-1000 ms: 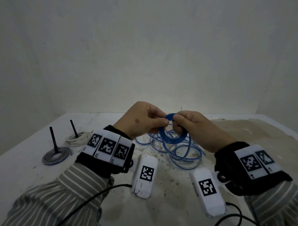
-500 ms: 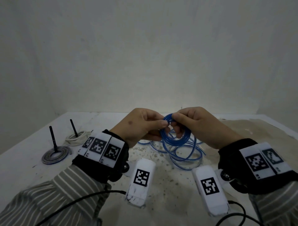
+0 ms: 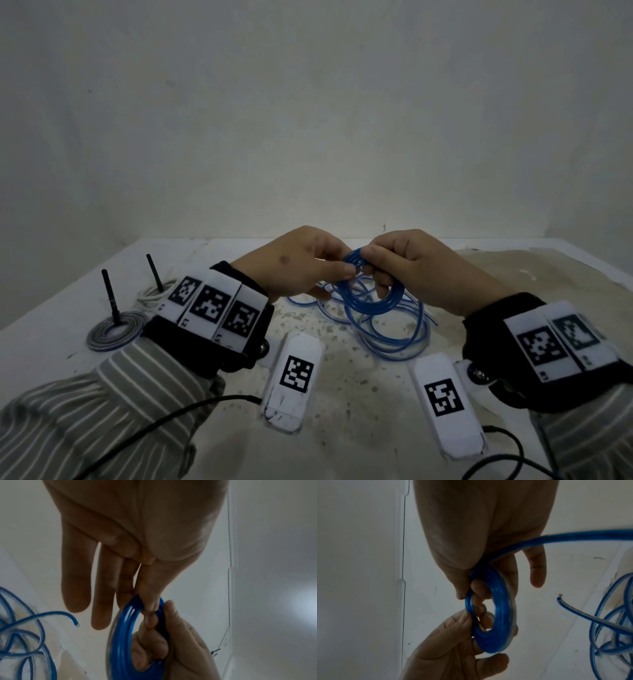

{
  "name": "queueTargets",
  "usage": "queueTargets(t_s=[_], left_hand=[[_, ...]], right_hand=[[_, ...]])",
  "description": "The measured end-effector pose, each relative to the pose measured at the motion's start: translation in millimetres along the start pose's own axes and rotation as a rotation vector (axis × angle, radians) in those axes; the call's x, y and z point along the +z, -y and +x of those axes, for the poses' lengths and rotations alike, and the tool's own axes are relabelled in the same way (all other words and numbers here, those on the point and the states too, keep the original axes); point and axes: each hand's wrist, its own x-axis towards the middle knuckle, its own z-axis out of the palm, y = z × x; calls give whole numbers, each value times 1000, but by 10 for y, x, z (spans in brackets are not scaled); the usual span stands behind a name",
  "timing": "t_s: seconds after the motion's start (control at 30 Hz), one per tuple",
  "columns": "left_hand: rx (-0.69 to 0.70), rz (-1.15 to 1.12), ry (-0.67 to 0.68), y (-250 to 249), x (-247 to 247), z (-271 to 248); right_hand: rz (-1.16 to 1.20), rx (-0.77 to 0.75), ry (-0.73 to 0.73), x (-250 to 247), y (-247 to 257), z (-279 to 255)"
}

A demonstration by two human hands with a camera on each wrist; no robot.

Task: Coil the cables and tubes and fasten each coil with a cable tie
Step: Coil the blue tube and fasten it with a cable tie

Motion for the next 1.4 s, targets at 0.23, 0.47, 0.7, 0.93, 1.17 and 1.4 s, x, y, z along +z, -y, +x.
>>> queueTargets(t_s=[0.23,0.47,0.7,0.93,1.17,1.4], left_hand=[[15,-101,-72,-4,-11,-21],[54,-22,-191,-60,39,17],[99,-202,-384,-47,79,75],[76,-639,-488,14,266,138],[72,-652,-280,138,346,91],[127,-696,-491,133,282,115]], right_hand=[[-30,-29,4,2,-17,15],[-56,-68,-71,26,9,-3],[298,53,-219,44,-61,-24],[487,67,-295,91,-35,-28],[145,0,-355,33,-32,37],[507,12,-341,114,-74,20]])
